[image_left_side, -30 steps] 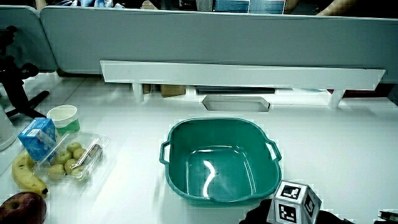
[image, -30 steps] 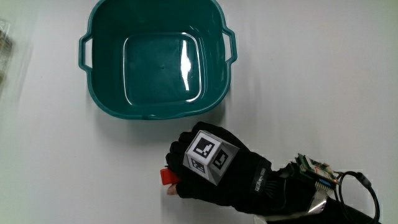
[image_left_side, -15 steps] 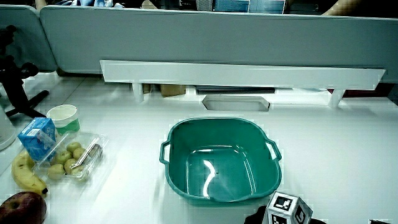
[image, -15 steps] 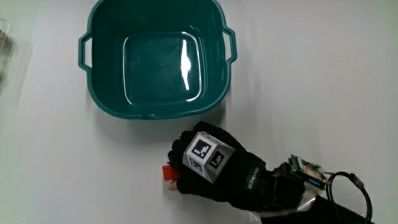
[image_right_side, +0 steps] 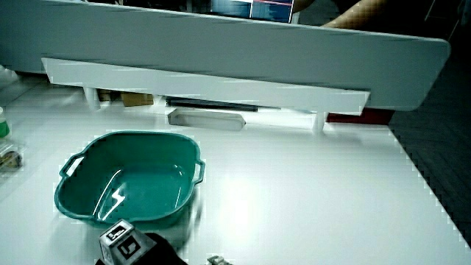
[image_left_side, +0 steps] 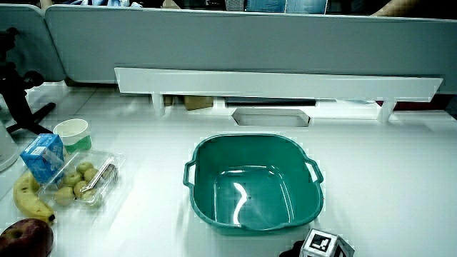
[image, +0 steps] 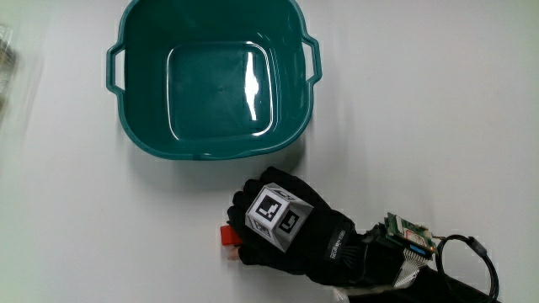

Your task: Pick red block

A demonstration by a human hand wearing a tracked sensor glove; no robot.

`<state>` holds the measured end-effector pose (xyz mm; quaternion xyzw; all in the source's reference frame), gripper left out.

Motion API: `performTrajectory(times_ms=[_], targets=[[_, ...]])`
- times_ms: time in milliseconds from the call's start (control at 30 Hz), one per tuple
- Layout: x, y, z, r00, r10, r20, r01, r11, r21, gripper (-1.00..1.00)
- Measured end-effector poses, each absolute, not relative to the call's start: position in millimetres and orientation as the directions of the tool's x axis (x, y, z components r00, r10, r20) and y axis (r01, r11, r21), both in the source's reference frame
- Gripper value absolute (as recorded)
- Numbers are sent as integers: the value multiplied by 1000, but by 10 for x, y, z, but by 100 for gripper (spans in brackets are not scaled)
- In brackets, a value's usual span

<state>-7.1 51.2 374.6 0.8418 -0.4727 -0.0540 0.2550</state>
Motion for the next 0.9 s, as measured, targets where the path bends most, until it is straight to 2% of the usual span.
performTrajectory(times_ms=[433,633,833,867,900], targets=[[-58,539,3717,561,-813,158,-771,-444,456,76],[18,564,3684,560,-799,218,-782,-424,456,100],[185,541,3650,574,-770,277,-787,-427,445,100],[234,556,3817,577,-766,283,-772,-398,495,100],[291,527,3841,610,-741,281,-754,-435,492,100]])
